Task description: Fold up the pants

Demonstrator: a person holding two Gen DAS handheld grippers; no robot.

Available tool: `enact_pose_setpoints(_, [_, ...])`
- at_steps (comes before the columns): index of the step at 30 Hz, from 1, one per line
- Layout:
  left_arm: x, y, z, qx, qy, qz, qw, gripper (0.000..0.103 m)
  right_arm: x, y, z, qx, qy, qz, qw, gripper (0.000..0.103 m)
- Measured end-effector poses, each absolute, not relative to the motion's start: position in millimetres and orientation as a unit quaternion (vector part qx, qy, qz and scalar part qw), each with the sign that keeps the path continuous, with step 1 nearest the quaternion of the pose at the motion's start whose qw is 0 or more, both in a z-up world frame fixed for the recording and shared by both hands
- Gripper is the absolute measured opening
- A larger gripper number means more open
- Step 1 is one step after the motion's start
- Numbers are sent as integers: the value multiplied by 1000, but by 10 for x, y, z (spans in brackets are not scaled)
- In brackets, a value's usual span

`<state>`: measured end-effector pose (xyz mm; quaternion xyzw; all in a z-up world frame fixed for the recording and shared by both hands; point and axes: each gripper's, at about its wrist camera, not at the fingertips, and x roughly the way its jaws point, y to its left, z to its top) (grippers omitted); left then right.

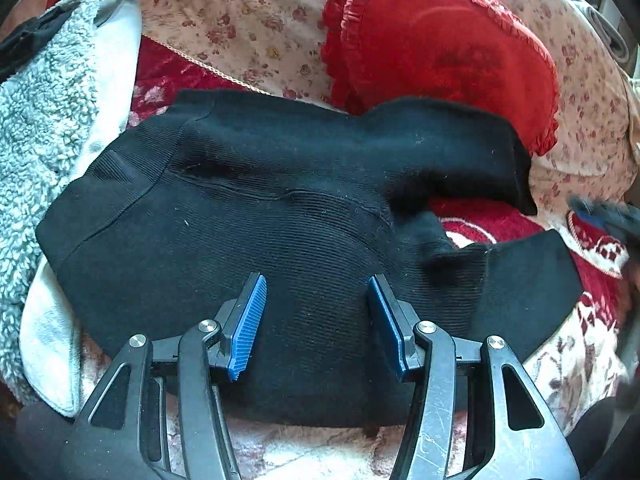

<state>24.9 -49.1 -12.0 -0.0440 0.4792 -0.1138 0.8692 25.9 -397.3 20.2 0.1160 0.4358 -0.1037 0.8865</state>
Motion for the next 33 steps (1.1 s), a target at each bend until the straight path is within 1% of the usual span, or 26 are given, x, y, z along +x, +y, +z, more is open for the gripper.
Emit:
enact_pose_setpoints(2, [251,-487,-137,-46,478,-114,870,53,-35,-4083,110,126,451,-116,876,36])
enact_pose_setpoints(4, [247,-485,-135,-51,478,-114,869,53,-371,-4179,-59,164,461,-123,863,41])
enact_pose_setpoints(8, [193,-460,-110,-59,481,-114,867,53,-520,-4252,-378,211,479,-130,842,44])
enact_pose_setpoints(9, [172,-450,-105,-60,481,-114,867,53,-484,-4253,-369,215,466,-126,849,39])
enact_pose_setpoints(10, [147,-432,-99,-61,482,-112,867,53,-484,-4226,-354,212,457,-119,856,30])
enact_pose_setpoints(11, [123,-410,-89,-63,483,-111,866,53,-475,-4197,-338,208,455,-108,859,7])
enact_pose_setpoints(12, [103,-394,-75,-65,482,-110,867,53,-505,-4169,-286,204,451,-107,862,6])
enact_pose_setpoints(16, [20,-305,4,-66,476,-106,871,53,-836,-4035,121,189,413,-104,885,6])
enact_pose_setpoints(19, [-13,-243,37,-67,472,-105,873,53,-1179,-4008,302,178,407,-121,888,6])
enact_pose_setpoints(22, [-30,-196,-16,-65,473,-97,874,53,-1402,-4010,215,173,435,-137,873,6])
enact_pose_setpoints(25, [-27,-170,-180,-68,491,-88,864,53,-1237,-3946,-237,141,514,-145,834,6])
enact_pose_setpoints(26, [-31,-162,-213,-65,494,-86,863,53,-1199,-3909,-331,137,522,-154,828,7])
enact_pose_setpoints(28, [-40,-131,-200,-61,493,-87,864,53,-1185,-3908,-242,136,508,-164,834,8])
enact_pose_setpoints(30, [-26,-72,-132,-70,488,-89,866,53,-1171,-3892,-84,126,500,-172,839,13])
enact_pose_setpoints(31, [-8,-33,-91,-72,483,-86,869,53,-1173,-3872,-13,122,494,-170,844,14])
enact_pose_setpoints(33, [47,47,-35,-76,477,-76,872,53,-1105,-3761,171,129,468,-141,863,18])
